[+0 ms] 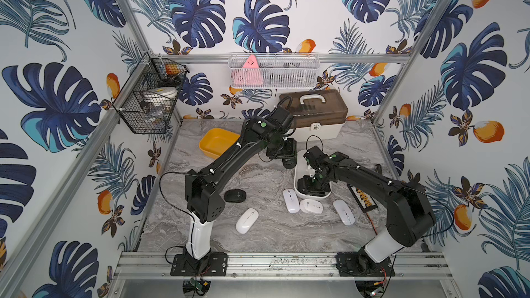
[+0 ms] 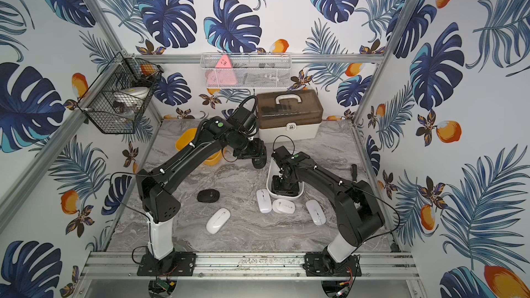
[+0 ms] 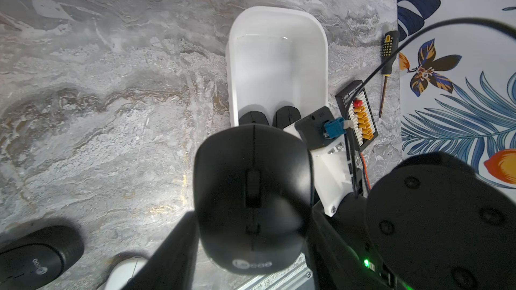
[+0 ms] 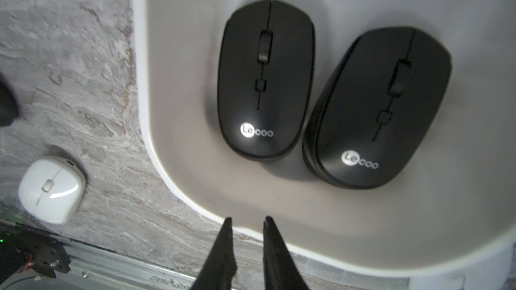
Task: Place the mice by color into the storage box
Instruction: Move the storage box to the center of the board, then adjust the storage box at the center of the board, then place the mouse in the storage box.
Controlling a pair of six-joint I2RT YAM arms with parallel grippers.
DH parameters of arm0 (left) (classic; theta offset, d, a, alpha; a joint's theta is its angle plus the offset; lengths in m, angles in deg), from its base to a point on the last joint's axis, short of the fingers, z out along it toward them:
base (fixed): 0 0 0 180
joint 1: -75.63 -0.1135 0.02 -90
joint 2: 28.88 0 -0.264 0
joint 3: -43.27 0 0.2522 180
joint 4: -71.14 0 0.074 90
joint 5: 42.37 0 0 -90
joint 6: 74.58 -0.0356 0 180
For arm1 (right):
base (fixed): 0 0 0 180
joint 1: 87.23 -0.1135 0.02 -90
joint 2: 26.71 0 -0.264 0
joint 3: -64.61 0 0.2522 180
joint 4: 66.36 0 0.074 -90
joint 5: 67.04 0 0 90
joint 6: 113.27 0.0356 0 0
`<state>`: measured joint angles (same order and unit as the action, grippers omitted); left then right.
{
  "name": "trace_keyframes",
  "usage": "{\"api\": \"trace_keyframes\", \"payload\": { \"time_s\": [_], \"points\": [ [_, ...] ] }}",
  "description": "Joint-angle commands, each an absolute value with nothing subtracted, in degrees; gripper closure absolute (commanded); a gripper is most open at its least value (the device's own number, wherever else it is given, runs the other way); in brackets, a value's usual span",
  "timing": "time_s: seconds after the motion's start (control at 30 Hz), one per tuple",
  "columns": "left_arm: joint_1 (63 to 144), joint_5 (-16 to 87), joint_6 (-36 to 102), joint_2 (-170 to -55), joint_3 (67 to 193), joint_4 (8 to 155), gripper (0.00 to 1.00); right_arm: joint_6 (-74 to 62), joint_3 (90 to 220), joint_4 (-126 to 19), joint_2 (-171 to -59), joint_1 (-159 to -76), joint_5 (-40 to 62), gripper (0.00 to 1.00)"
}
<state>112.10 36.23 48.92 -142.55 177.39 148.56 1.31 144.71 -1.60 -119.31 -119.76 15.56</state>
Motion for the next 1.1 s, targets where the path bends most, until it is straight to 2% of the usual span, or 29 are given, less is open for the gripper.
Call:
{"api": "trace_keyframes", "payload": {
  "time_s": [0.0, 0.17, 0.33, 0.47, 0.6, 0.7, 1.07],
  "points": [
    [113.31, 35.99, 48.17, -144.05, 178.38, 148.04, 0.47, 1.31, 143.88, 2.36, -116.62, -119.83, 16.12, 0.76],
    [116.91, 37.01, 45.81, -151.38, 184.91, 149.40, 0.48, 6.12, 141.57, 2.74, -106.45, -116.38, 16.58, 0.67],
    [118.79, 39.32, 44.30, -158.87, 188.77, 149.66, 0.48, 8.10, 141.16, 4.97, -96.57, -110.51, 16.46, 0.47],
    [118.92, 42.06, 43.90, -164.72, 192.10, 150.71, 0.48, 8.37, 141.91, 6.08, -93.78, -108.55, 16.52, 0.33],
    [118.88, 43.02, 44.59, -170.30, 198.29, 151.26, 0.48, 8.79, 142.22, 5.08, -92.73, -108.45, 15.72, 0.27],
    [118.88, 42.54, 45.88, -173.27, 201.96, 151.06, 0.48, 8.47, 142.47, 5.27, -92.85, -108.41, 15.44, 0.25],
    [118.57, 46.07, 49.69, -175.68, 200.19, 145.44, 0.47, 7.99, 139.52, 2.70, -91.19, -108.42, 12.66, 0.23]
  ]
}}
